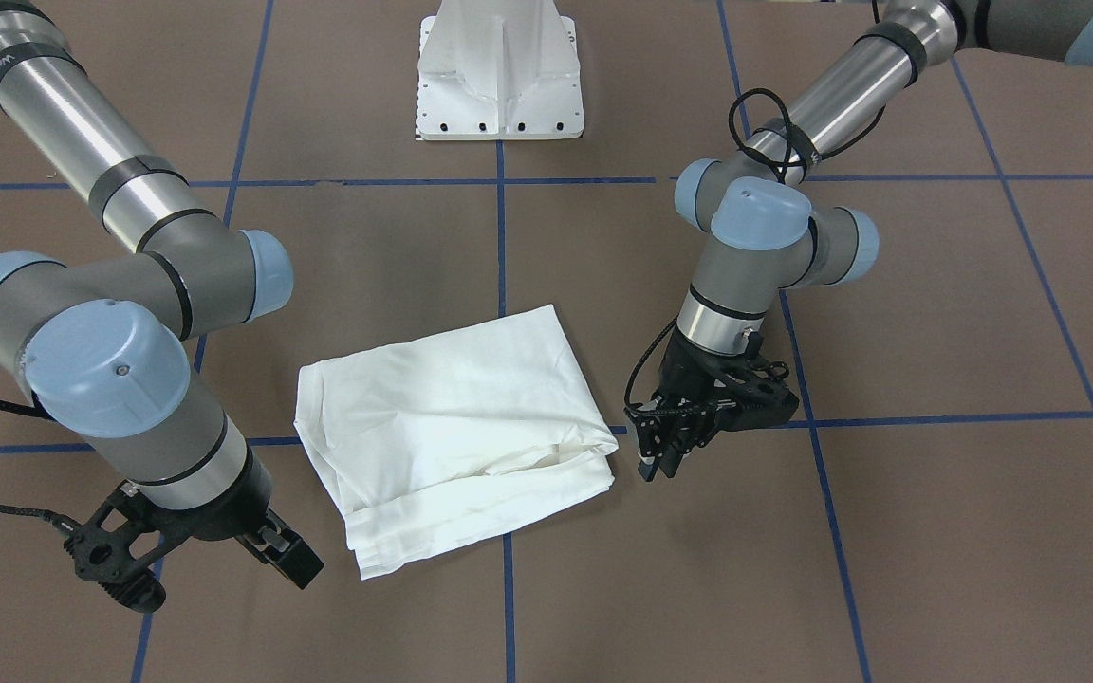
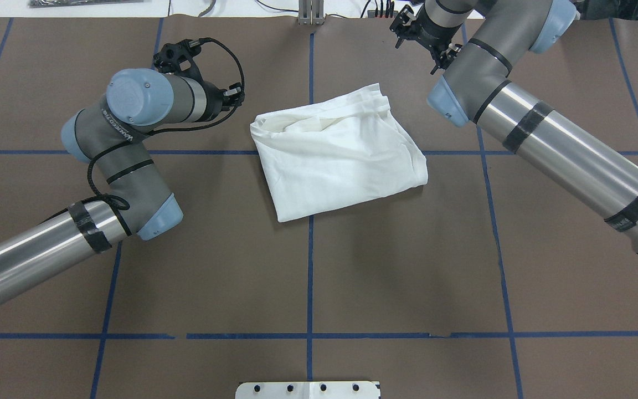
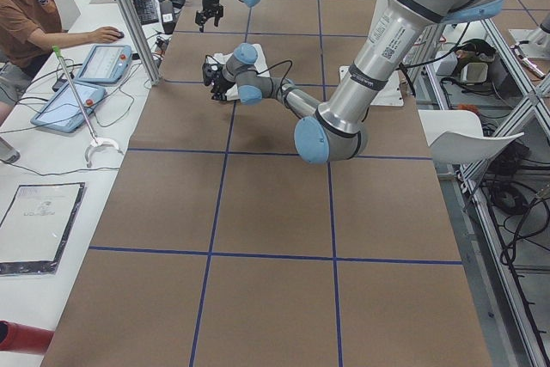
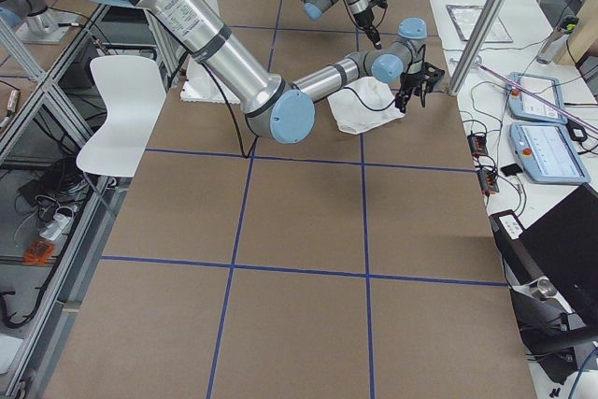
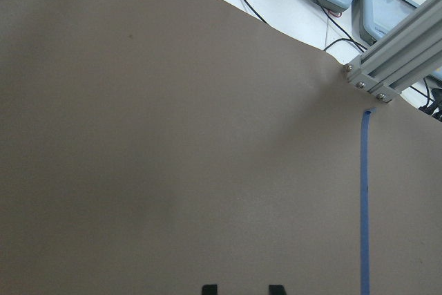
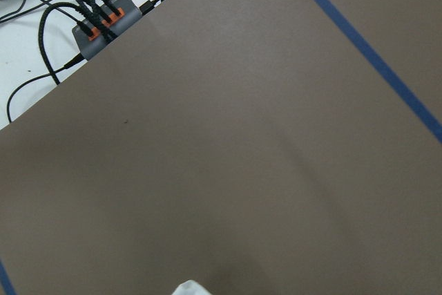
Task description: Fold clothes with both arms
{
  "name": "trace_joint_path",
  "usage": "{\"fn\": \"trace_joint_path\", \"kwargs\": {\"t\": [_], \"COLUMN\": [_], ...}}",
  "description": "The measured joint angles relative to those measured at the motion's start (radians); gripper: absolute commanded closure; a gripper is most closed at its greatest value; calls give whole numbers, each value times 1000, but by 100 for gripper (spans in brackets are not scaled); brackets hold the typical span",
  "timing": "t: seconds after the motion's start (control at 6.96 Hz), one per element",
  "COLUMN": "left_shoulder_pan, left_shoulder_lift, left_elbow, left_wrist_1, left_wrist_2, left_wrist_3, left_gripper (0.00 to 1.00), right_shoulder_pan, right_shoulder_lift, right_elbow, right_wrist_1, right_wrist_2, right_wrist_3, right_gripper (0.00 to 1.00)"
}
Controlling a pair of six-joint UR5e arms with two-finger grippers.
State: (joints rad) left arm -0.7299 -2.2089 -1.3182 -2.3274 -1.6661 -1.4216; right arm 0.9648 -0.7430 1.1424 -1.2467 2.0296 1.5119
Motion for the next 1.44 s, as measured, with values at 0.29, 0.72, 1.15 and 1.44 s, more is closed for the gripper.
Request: {"fn": "trace_joint_path", "kwargs": {"t": [0.29, 0.72, 1.15, 1.44], "left_shoulder_pan": [-44, -216, -491, -666], "left_shoulder_lift": [92, 267, 420, 506], "left_elbow": [-84, -183, -192, -174], "left_wrist_1": [-2, 8, 54, 75], "left_wrist_2": [-77, -281, -578, -703], "left_wrist_3": [188, 593, 1059, 1291], "left_gripper": [60, 56, 45, 40], "right_shoulder_pan": [60, 215, 421, 504], "right_shoulder_lift": [-162, -430, -550, -602], "right_elbow": [120, 277, 263, 271], "right_wrist_1": [-4, -8, -145, -255], "right_wrist_2": [46, 143, 207, 235], "right_wrist_3": [-226, -626, -1141, -1349], "right_gripper": [0, 0, 0, 0]}}
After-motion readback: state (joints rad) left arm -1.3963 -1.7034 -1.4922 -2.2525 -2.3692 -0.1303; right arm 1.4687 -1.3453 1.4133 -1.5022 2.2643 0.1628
